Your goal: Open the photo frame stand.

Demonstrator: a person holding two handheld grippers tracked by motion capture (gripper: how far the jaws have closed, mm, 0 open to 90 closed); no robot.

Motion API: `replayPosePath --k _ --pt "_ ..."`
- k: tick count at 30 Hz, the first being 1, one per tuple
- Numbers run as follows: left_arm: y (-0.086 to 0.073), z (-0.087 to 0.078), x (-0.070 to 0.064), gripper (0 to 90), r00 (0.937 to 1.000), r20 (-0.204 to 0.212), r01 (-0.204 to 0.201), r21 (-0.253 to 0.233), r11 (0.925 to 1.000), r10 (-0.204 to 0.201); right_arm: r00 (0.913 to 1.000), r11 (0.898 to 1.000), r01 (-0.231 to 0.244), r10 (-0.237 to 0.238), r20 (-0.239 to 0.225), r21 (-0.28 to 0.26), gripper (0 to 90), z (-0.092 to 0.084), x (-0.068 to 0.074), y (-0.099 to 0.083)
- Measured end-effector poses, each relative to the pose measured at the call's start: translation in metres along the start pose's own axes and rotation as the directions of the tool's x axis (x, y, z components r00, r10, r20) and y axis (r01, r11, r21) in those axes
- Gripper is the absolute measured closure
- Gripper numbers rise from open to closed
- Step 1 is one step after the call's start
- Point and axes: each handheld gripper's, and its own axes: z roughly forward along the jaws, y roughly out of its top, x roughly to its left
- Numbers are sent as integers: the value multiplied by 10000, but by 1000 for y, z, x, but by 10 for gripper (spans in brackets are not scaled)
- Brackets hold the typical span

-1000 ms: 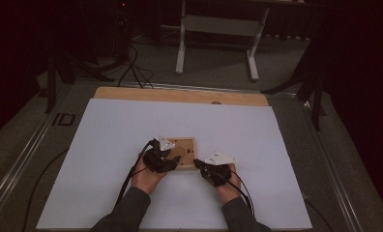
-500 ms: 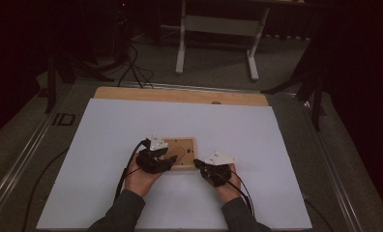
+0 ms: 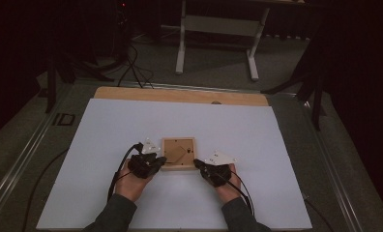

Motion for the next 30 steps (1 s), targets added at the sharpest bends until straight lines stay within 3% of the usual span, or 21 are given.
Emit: replayPosePath --k 15,24,30 --pt "-6 12 2 893 10000 -79 -49 850 9964 56 10000 10000 -4 4 2 -15 892 0 0 0" --pt "-1 14 1 884 9997 -188 -106 855 9963 123 10000 10000 -6 6 -2 -18 892 0 0 0" --pt "2 14 2 877 10000 -63 52 668 9978 -48 10000 10000 -9 9 -5 -21 892 0 0 0"
